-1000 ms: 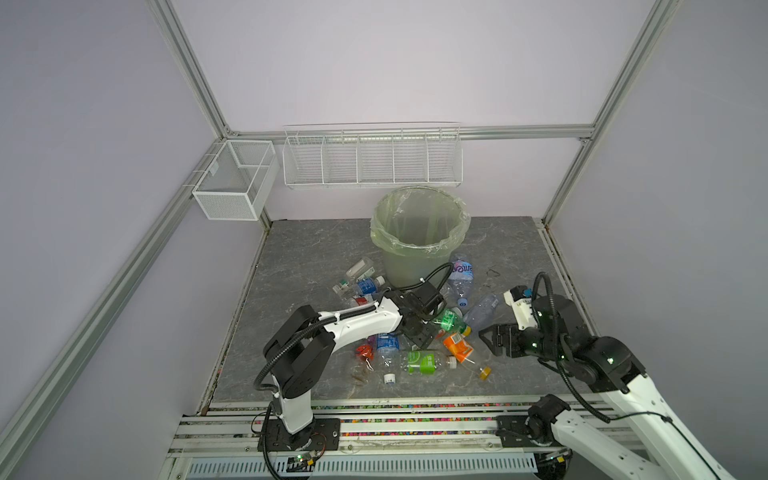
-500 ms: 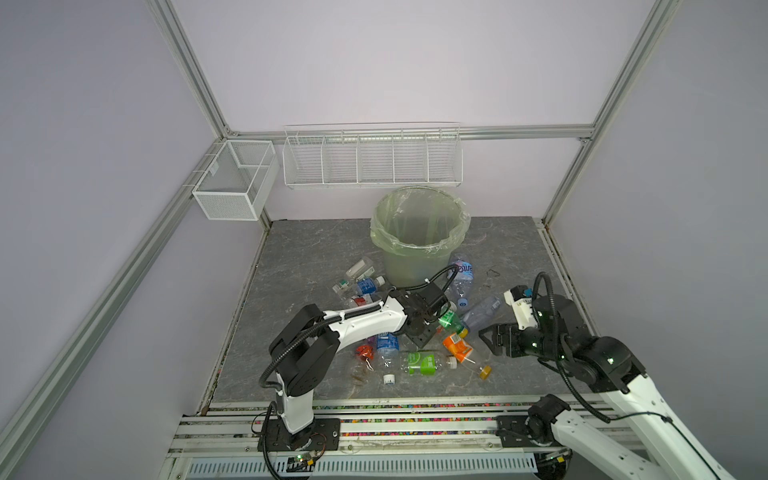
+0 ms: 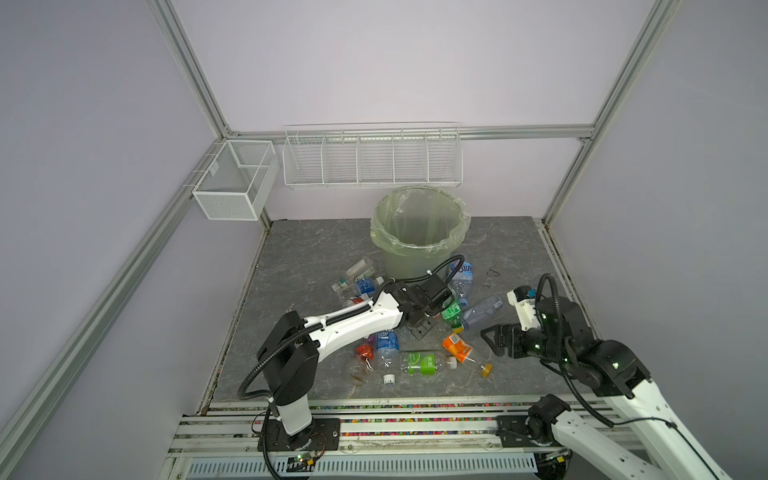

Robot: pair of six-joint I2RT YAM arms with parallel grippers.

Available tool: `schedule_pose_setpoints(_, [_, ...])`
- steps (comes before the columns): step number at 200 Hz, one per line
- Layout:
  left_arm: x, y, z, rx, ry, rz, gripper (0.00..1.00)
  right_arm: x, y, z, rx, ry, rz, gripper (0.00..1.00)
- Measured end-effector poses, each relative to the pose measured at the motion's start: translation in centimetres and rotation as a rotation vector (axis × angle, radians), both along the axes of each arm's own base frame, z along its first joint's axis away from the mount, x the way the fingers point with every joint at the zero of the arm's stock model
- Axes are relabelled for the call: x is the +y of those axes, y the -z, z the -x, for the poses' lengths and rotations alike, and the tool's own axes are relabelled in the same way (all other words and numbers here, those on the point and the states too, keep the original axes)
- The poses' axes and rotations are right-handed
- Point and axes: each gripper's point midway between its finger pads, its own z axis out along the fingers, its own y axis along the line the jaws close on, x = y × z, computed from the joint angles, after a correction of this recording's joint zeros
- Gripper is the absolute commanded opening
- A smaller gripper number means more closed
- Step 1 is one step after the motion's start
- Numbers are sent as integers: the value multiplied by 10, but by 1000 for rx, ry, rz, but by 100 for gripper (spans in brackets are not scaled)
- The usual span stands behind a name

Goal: Throw the plastic bottles in the bin
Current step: 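Lift the clear bottle with the left gripper over the bin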

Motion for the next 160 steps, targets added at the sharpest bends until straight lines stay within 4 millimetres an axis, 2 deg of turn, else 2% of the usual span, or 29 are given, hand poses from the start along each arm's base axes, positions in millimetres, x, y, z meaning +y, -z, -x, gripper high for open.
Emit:
schedule_pose_setpoints(59, [13, -21, 10, -36, 8, -27, 54, -5, 1, -2, -5, 22, 18, 88])
schedule_pose_setpoints(119, [25, -47, 9, -91, -19, -1, 54, -6, 3, -2, 4, 31, 27, 88])
schedule_pose_setpoints(160, [32, -84, 13, -140, -41, 99, 52, -6, 4, -2, 5, 32, 29, 88])
